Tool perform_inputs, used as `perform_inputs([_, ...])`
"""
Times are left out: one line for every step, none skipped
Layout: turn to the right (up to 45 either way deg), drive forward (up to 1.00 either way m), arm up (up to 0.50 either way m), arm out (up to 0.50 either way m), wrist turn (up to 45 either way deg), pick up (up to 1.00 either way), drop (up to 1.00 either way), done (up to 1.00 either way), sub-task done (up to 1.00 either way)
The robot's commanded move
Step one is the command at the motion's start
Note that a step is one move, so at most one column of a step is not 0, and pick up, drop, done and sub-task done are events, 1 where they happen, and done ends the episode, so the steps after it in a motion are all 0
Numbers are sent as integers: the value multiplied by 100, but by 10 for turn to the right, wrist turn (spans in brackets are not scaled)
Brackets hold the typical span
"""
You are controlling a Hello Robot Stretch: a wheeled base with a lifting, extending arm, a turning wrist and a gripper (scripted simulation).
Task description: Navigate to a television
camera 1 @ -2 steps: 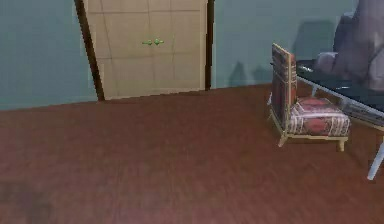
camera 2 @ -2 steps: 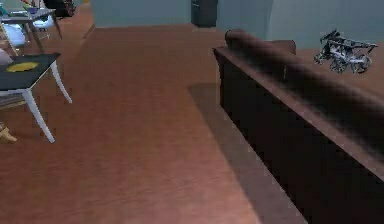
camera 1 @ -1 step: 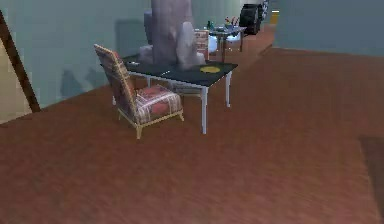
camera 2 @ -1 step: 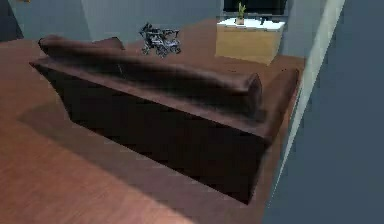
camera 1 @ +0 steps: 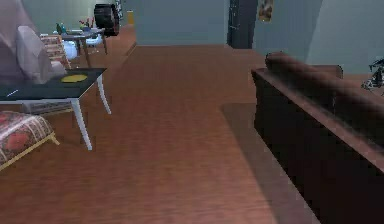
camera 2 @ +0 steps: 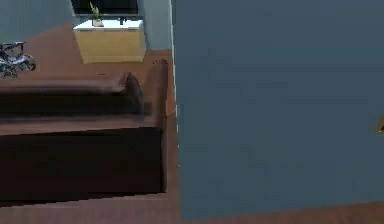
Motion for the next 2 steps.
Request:
perform_inputs([0, 100, 0, 0, 0, 0, 0, 0, 0])
perform_inputs([0, 100, 0, 0, 0, 0, 0, 0, 0])
